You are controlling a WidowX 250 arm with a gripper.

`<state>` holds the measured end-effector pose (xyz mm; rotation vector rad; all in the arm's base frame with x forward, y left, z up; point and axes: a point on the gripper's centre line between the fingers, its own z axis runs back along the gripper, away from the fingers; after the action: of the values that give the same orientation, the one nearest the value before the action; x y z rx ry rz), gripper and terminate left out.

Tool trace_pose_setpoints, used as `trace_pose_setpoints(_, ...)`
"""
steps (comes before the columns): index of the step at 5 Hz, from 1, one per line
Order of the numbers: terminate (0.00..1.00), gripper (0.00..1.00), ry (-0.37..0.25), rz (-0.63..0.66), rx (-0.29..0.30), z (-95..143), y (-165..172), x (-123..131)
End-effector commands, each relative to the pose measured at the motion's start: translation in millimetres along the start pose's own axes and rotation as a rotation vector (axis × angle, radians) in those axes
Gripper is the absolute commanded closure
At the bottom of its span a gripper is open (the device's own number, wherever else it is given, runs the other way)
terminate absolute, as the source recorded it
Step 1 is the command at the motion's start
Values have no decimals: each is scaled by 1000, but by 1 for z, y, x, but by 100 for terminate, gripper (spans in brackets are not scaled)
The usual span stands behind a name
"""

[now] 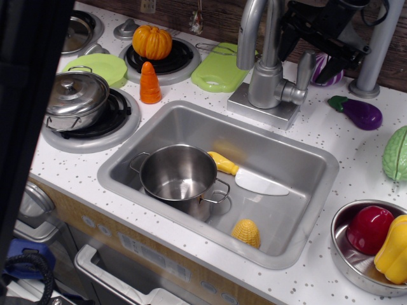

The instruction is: Turn lever vertical to front

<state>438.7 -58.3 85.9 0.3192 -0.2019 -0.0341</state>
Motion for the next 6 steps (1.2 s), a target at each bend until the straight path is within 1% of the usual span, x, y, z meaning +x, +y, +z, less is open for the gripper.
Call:
trace_pose_setpoints(1, 0, 0, -61, 16, -28, 17, 11, 16)
trace_pose_setpoints(2, 0, 100, -50, 43, -29, 18, 6, 14)
trace_pose_setpoints(3, 0, 100, 6, 113, -34, 19, -4, 4)
trace_pose_setpoints(4, 0, 100, 58, 222, -74, 13, -20, -8)
trace_pose_setpoints(5, 0, 100, 85, 278, -115, 5, -26, -15)
trace_pose_setpoints(6, 0, 100, 124, 281, -182, 0, -22, -19)
